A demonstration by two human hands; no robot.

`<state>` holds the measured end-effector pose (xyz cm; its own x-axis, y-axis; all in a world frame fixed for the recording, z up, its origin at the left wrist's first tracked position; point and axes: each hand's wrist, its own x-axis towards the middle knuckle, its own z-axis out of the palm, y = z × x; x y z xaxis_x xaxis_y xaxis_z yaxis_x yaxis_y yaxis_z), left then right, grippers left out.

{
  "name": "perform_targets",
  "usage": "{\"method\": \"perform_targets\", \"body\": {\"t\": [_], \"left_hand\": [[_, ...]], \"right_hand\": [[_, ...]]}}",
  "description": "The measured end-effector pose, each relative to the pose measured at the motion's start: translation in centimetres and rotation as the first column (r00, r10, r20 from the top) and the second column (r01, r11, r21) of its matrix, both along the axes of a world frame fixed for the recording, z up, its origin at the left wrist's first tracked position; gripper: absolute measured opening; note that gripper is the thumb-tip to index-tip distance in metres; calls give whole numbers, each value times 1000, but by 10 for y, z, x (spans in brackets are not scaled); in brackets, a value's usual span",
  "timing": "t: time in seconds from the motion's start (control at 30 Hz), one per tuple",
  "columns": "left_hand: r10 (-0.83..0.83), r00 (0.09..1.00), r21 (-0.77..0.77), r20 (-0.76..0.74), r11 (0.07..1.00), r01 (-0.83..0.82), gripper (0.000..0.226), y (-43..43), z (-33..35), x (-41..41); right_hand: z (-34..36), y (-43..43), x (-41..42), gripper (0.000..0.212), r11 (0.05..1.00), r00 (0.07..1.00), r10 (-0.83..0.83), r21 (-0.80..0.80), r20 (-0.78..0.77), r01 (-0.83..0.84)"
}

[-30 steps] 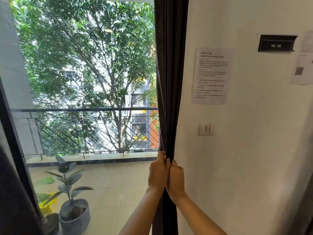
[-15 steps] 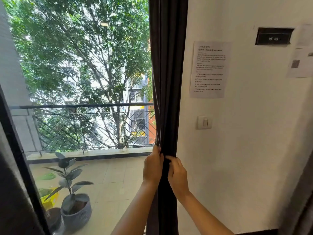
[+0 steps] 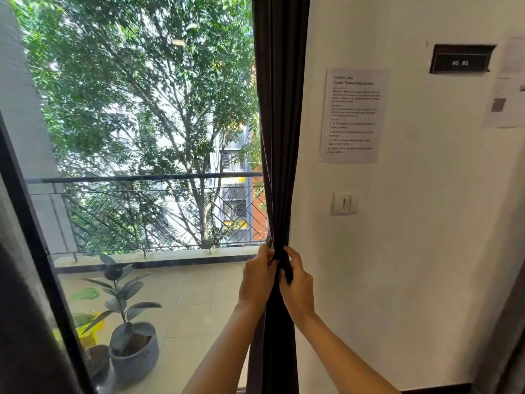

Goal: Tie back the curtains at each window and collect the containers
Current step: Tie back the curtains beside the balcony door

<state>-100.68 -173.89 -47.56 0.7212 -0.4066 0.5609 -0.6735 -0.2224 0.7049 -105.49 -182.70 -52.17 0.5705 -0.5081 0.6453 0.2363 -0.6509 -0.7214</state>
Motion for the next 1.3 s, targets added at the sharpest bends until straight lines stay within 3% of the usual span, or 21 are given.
{"method": "perform_targets", "body": {"t": [0.17, 0.27, 0.5, 0.63, 0.87, 1.13, 1.2, 1.3], "left_hand": [[-18, 999, -15, -28, 1000, 18, 17, 2, 1, 0], [-51, 997, -13, -50, 999, 51, 15, 4, 2, 3], [-116, 988, -101, -97, 989, 106, 17, 9, 7, -4], [-2, 996, -135, -89, 991, -10, 13, 4, 6, -9], [11, 1000, -117, -15, 993, -13, 18, 2, -1, -6], [-120, 992, -15, 41, 993, 121, 15, 7, 3, -2], [-211, 977, -23, -27, 977, 211, 14, 11, 6, -2], [-314, 939, -32, -141, 949, 312, 37, 17, 8, 4]], "right_hand": [[2, 6, -7, 20, 1000, 999, 8, 14, 35, -9], [2, 8, -10, 14, 999, 999, -5, 46, 53, 3], [-6, -1, -10, 12, 1000, 1000, 8, 10, 23, -8], [-8, 1, -16, 18, 993, 998, 66, -97, -14, -67], [-2, -8, -20, 38, 986, 985, 160, 58, -71, -156], [12, -17, -31, 36, 946, 935, 323, 68, -144, -317], [17, -25, -32, 33, 936, 922, 352, 71, -163, -345], [23, -32, -31, 19, 922, 903, 386, 78, -190, -378]]}}
